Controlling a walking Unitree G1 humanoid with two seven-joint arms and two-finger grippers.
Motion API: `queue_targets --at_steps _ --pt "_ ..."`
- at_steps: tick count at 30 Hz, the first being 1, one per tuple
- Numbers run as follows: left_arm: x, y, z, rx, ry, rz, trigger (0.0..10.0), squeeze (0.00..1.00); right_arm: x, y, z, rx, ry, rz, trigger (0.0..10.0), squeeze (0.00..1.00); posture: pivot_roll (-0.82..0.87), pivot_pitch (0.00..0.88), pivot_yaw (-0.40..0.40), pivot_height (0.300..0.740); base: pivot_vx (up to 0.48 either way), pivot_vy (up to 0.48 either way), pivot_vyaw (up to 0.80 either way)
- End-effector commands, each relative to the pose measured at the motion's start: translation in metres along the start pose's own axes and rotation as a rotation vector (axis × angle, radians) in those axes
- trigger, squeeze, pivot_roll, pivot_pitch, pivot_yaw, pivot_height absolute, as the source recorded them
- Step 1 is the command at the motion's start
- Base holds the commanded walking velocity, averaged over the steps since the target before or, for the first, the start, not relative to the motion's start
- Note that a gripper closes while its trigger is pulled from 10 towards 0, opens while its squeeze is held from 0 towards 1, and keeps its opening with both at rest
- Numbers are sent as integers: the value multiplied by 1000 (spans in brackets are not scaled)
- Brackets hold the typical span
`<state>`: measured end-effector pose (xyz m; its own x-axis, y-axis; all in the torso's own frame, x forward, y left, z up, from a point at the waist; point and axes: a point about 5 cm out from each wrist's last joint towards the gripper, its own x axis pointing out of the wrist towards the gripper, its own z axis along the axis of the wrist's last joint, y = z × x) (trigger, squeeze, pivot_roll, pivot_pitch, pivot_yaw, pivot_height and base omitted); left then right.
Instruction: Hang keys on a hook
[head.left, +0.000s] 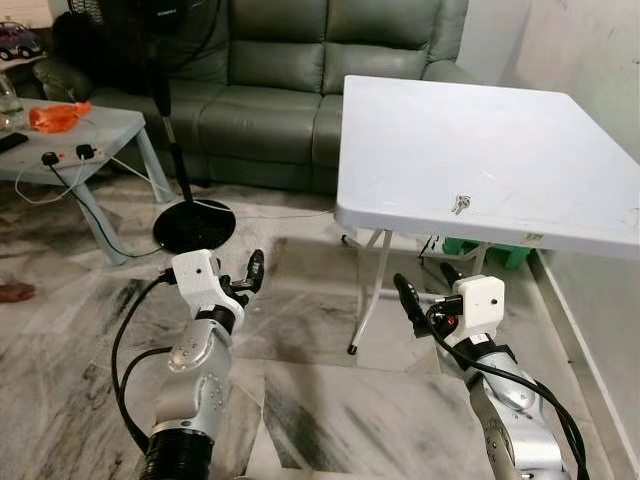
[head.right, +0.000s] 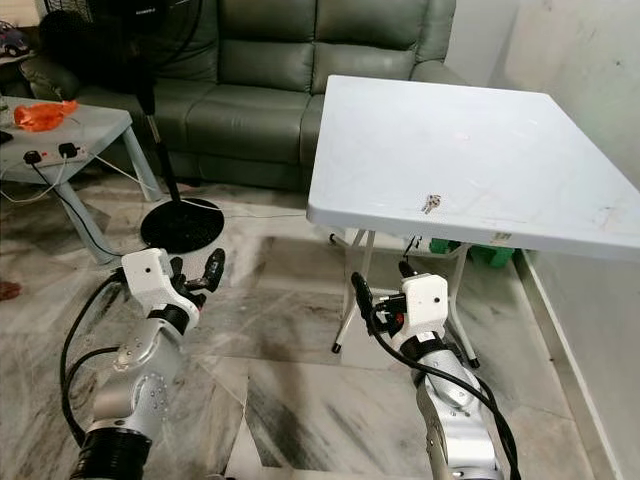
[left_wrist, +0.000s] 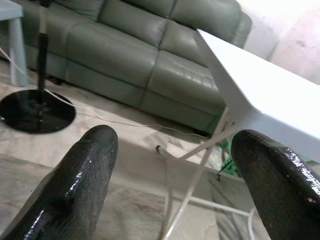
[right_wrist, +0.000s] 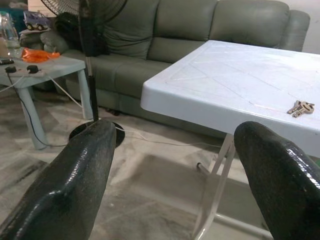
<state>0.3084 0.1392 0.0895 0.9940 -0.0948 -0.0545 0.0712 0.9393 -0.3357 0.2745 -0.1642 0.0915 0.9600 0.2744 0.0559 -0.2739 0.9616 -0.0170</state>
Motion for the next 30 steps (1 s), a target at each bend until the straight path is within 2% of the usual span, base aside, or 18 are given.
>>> queue_targets --at_steps 1,30 --pt "1 -5 0 3 -5 -32 10000 0 1 -2 1 8 -2 -14 10000 0 7 0 -49 740 0 0 0" --pt "-2 -7 -2 -5 -4 -34 10000 0 -1 -1 0 3 7 -11 10000 0 9 0 -59 740 370 0 0"
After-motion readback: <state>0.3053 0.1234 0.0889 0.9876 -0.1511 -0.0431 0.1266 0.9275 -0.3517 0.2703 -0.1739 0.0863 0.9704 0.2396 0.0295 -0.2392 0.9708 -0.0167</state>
